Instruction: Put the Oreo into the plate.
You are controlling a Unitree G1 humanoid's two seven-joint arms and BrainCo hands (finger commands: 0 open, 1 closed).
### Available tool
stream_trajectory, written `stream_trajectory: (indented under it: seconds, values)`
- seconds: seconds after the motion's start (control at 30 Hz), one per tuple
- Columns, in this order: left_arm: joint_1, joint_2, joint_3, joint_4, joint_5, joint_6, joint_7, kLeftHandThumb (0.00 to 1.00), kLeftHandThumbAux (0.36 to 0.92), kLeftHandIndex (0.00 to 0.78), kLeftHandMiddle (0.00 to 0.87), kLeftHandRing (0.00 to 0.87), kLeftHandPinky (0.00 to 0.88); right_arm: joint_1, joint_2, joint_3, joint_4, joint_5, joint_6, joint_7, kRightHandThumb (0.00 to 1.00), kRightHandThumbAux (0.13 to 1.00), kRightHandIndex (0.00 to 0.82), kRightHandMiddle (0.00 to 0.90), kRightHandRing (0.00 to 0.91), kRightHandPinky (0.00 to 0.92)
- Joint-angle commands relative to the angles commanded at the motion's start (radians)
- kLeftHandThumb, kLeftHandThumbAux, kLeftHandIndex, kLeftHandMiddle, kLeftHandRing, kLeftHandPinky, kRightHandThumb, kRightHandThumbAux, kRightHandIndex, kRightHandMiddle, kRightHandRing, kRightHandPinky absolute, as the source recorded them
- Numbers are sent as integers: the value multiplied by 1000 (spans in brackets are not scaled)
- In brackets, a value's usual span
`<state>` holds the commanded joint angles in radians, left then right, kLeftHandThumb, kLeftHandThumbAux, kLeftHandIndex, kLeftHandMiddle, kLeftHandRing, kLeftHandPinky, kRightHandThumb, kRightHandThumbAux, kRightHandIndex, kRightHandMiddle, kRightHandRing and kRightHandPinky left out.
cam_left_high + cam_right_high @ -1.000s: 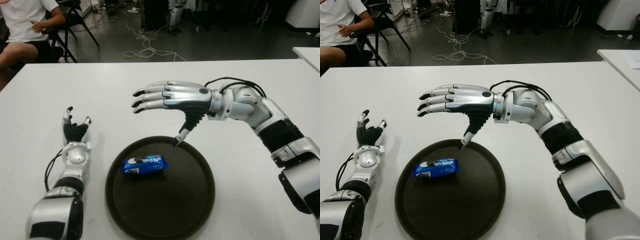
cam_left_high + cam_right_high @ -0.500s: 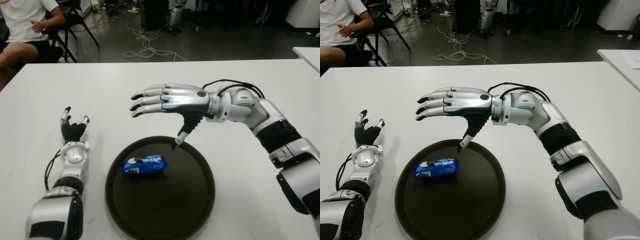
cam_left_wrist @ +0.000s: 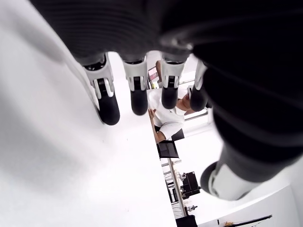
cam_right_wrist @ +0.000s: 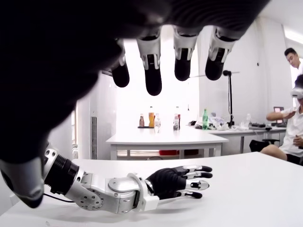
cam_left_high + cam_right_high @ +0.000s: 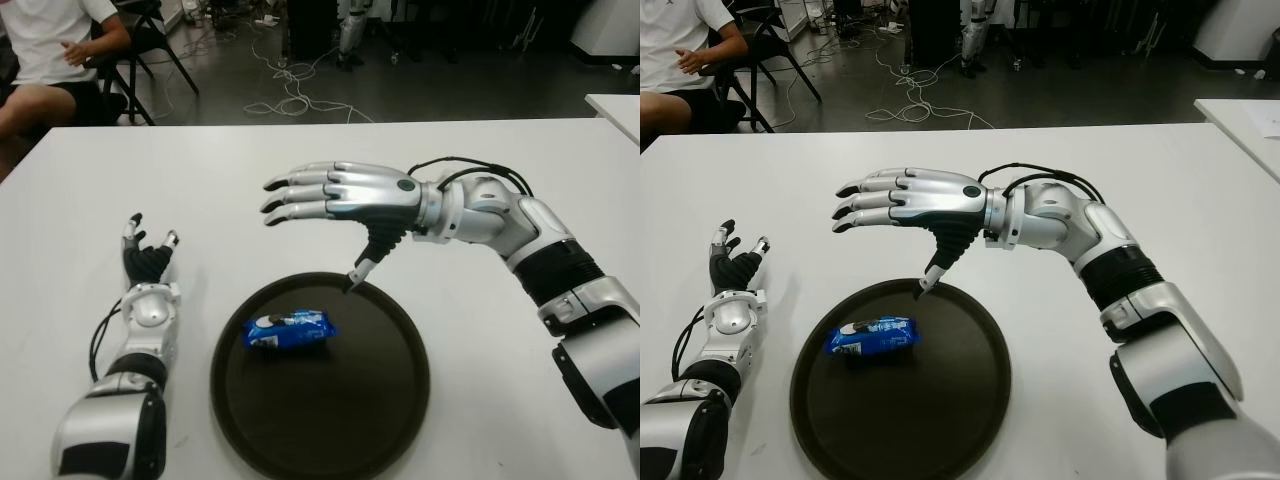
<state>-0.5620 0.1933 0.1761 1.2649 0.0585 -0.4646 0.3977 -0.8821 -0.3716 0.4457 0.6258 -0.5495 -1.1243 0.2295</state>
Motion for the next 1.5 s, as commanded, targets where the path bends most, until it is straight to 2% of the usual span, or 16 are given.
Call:
stream_trajectory:
  seconds: [0.07,0.2,0.27,0.47,0.63,0.8,1.0,1.1,1.23,1.37,1.5]
  values:
    - [9,-12,-6,-23,5,-20,14,0,720,49,88,80,53,-20,-11,-26,10,-27,17,-39,0,589,0,0,0,0]
    - [15,-17,-31,-62,32,-55,43,0,721,44,80,73,52,-116,-4,-50,137,-103,63,-165,0,571,0,0,0,0]
    - [18,-14,-45,-68,45,-69,52,0,722,40,68,57,41,-141,-4,-57,177,-126,75,-225,0,563,0,0,0,0]
    - [25,-8,-63,-73,65,-97,55,0,717,25,40,25,32,-89,-7,-99,156,-130,91,-367,0,563,0,0,0,0]
    - [24,-6,-65,-71,64,-107,47,0,709,19,34,19,36,-81,11,-118,196,-121,127,-462,0,553,0,0,0,0]
    - [23,-3,-72,-70,73,-103,55,0,714,26,40,21,29,-60,-46,-174,325,-91,109,-598,0,567,0,0,0,0]
    - [22,1,-70,-66,73,-101,59,0,726,32,52,34,37,59,-94,-235,417,12,77,-593,0,606,0,0,0,0]
    - [16,6,-66,-57,67,-92,54,0,726,33,54,38,36,130,-37,-277,456,121,92,-545,0,631,0,0,0,0]
    - [14,14,-64,-50,65,-89,49,0,719,31,52,38,38,193,16,-292,418,175,115,-534,0,617,0,0,0,0]
    - [13,21,-66,-48,69,-85,44,0,709,27,43,30,34,243,40,-296,399,180,148,-546,0,599,0,0,0,0]
    - [14,25,-68,-49,70,-86,38,0,714,27,39,25,31,242,48,-301,418,171,196,-550,0,626,0,0,0,0]
